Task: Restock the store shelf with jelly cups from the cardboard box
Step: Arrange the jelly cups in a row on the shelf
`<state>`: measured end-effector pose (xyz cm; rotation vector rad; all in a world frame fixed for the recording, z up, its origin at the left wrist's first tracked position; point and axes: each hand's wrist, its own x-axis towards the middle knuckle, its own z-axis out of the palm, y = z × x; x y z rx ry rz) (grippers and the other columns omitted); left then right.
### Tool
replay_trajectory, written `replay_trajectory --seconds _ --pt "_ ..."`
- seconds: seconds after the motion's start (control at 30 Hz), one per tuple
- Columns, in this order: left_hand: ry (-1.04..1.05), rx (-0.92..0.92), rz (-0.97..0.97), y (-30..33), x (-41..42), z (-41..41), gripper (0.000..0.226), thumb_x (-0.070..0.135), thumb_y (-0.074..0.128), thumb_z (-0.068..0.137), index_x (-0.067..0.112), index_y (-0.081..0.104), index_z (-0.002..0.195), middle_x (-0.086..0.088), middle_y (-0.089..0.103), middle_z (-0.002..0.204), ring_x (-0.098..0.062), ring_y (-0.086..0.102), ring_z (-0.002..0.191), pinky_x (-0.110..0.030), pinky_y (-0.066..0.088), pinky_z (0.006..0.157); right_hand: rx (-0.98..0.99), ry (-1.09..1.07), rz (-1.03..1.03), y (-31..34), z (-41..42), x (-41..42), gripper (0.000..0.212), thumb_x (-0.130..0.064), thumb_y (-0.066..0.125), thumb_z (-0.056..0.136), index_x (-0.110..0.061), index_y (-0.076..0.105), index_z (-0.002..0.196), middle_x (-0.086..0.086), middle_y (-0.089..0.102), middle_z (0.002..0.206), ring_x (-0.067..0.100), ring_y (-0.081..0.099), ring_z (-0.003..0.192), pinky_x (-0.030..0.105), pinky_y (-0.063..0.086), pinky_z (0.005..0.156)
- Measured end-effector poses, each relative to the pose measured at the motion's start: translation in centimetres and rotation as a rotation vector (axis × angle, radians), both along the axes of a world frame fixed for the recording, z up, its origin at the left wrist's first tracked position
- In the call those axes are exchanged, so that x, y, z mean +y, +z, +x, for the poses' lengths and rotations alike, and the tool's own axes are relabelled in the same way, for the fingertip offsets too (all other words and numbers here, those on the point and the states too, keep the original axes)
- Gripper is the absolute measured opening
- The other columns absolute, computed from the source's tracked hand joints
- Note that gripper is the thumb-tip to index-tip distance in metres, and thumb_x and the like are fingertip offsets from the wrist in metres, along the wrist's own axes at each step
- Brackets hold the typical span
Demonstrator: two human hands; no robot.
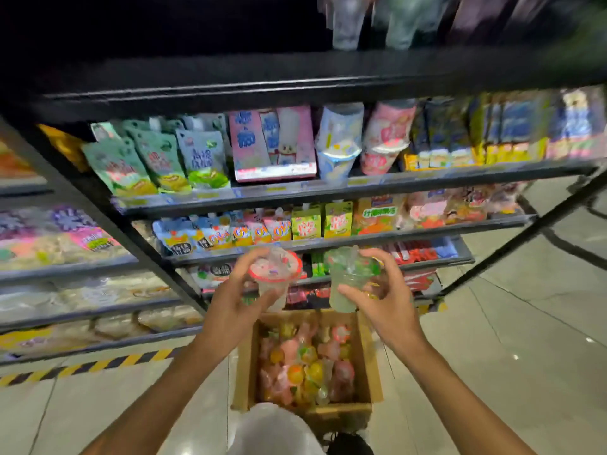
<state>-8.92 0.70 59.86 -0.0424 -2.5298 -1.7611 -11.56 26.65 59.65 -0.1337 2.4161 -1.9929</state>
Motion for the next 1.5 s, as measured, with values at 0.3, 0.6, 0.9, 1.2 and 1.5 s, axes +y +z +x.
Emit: replay_trajectory --seconds 0.3,0.6,0.9,1.2,1.5 --pt "-0.001 0.303 0.007 13.4 -2.6 -3.9 0.056 0.025 0.077 0.084 0.037 0.052 0.132 0.024 0.059 0.129 -0.005 0.062 0.115 -0.031 0.052 0.097 0.307 0.049 0.033 13.9 -3.4 -3.0 0.058 -0.029 0.085 0.076 -0.029 0.054 0.125 -0.016 0.063 0.120 0.012 0.067 0.100 0.026 0.054 0.083" --pt "0.108 0.477 -0.085 23.7 -1.4 -9.5 0.055 0.018 0.076 0.088 0.034 0.049 0.133 0.020 0.064 0.123 -0.008 0.066 0.109 -0.022 0.052 0.091 0.495 0.129 0.003 22.8 -11.9 -4.2 0.061 -0.025 0.088 0.077 -0.038 0.051 0.124 -0.016 0.067 0.116 0.008 0.069 0.104 0.031 0.057 0.089" --pt "0.237 0.449 -0.103 24.9 -3.0 -15.5 0.058 0.020 0.078 0.087 0.029 0.045 0.134 0.007 0.065 0.123 -0.004 0.065 0.106 -0.013 0.052 0.078 0.535 0.161 0.009 24.2 -19.3 -6.6 0.059 -0.014 0.088 0.077 -0.027 0.056 0.124 -0.016 0.064 0.119 -0.010 0.062 0.104 0.007 0.049 0.080" --pt "0.240 0.385 -0.139 23.0 -7.0 -23.4 0.059 0.021 0.080 0.085 0.030 0.046 0.131 0.007 0.066 0.119 -0.003 0.063 0.107 -0.023 0.053 0.088 0.468 0.045 0.072 21.5 -26.2 -12.6 0.056 -0.010 0.084 0.081 -0.025 0.053 0.124 -0.017 0.067 0.107 -0.003 0.067 0.098 0.014 0.051 0.085" --pt "0.236 0.329 -0.203 22.2 -10.2 -33.6 0.062 0.003 0.075 0.084 0.015 0.048 0.138 0.005 0.061 0.109 -0.003 0.061 0.091 -0.012 0.044 0.072 0.452 -0.261 0.448 21.4 -33.9 -17.9 0.022 -0.013 0.069 0.093 -0.014 0.063 0.115 0.004 0.063 0.117 0.016 0.060 0.097 0.026 0.051 0.077"
